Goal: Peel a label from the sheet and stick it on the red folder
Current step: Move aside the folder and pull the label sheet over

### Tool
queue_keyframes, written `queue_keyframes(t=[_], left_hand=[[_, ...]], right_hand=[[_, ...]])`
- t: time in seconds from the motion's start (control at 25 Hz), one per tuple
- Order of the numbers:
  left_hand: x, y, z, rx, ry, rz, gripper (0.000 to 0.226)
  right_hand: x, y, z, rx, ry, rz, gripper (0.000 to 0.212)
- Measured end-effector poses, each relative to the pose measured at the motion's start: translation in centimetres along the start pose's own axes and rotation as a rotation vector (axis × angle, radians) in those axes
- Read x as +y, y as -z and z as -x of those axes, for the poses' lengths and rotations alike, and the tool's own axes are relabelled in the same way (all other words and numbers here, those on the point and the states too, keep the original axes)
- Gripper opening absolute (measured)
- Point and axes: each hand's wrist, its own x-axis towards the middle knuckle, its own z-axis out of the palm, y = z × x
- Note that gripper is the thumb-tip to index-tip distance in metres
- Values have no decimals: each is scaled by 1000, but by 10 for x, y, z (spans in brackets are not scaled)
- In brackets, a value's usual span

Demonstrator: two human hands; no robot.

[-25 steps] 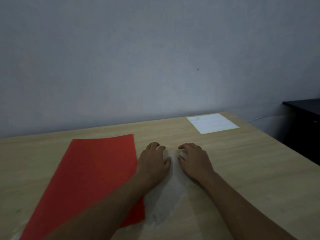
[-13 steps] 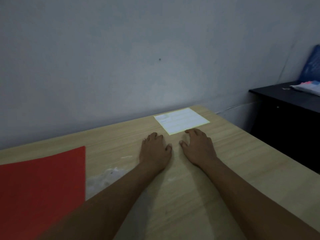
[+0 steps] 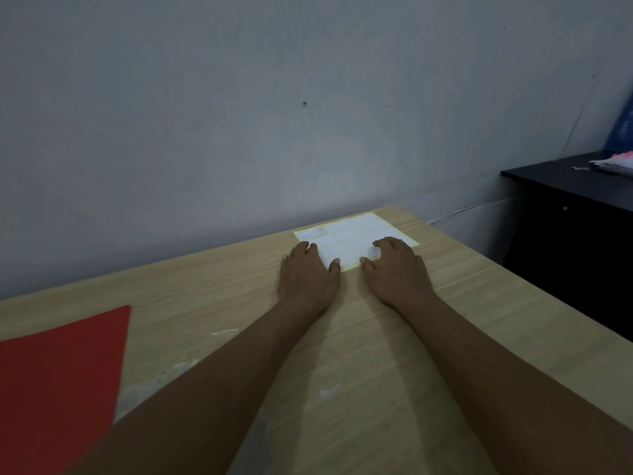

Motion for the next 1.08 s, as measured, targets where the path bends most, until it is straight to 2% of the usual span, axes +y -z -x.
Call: queue_keyframes(t=[0.24,0.52,1.08], left_hand=[[0,-7,-12,-19,-55,-108,64],[-10,0,1,-81,-80,-153,69],[-77,70,125,-91,-62,-174,73]], right_hand=[[1,-4,-7,-36,-14,63,62],[-6,-1,15,-4,-25,61,62],[-88,5,152,-1,15,56,57]])
